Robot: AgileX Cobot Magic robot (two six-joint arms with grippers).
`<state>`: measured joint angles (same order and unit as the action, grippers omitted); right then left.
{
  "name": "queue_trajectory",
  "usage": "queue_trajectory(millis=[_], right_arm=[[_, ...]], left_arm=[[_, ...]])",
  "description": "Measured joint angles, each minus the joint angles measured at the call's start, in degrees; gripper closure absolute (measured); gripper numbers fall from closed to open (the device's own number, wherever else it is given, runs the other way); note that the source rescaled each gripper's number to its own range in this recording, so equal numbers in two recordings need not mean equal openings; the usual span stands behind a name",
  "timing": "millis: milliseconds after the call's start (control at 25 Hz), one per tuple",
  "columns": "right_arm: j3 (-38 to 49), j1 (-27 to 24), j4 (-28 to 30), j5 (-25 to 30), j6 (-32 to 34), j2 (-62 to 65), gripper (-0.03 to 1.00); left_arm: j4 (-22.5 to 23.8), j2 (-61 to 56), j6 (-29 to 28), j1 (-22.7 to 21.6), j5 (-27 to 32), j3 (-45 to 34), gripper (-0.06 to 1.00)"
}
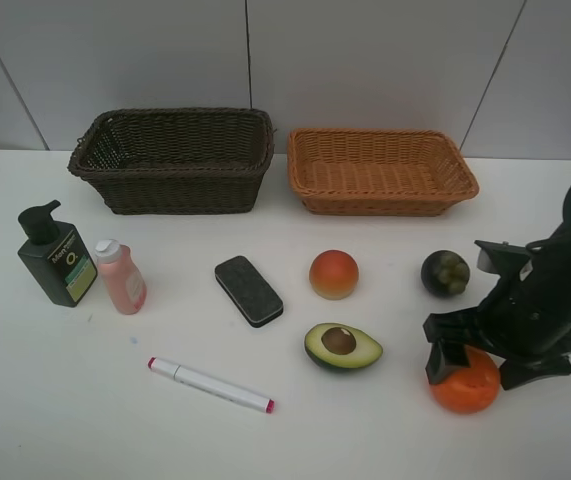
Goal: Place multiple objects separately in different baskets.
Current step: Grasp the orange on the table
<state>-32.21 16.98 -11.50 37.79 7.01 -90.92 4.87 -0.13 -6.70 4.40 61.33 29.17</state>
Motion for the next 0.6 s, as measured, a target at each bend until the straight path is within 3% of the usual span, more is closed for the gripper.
queue_trajectory(millis=[600], right_arm=[[0.00,0.00,-0.17,-0.74,-0.15,-1.65,-0.02]], left_arm=[[0.00,0.00,0.00,0.00,0.00,0.00,-0.06]])
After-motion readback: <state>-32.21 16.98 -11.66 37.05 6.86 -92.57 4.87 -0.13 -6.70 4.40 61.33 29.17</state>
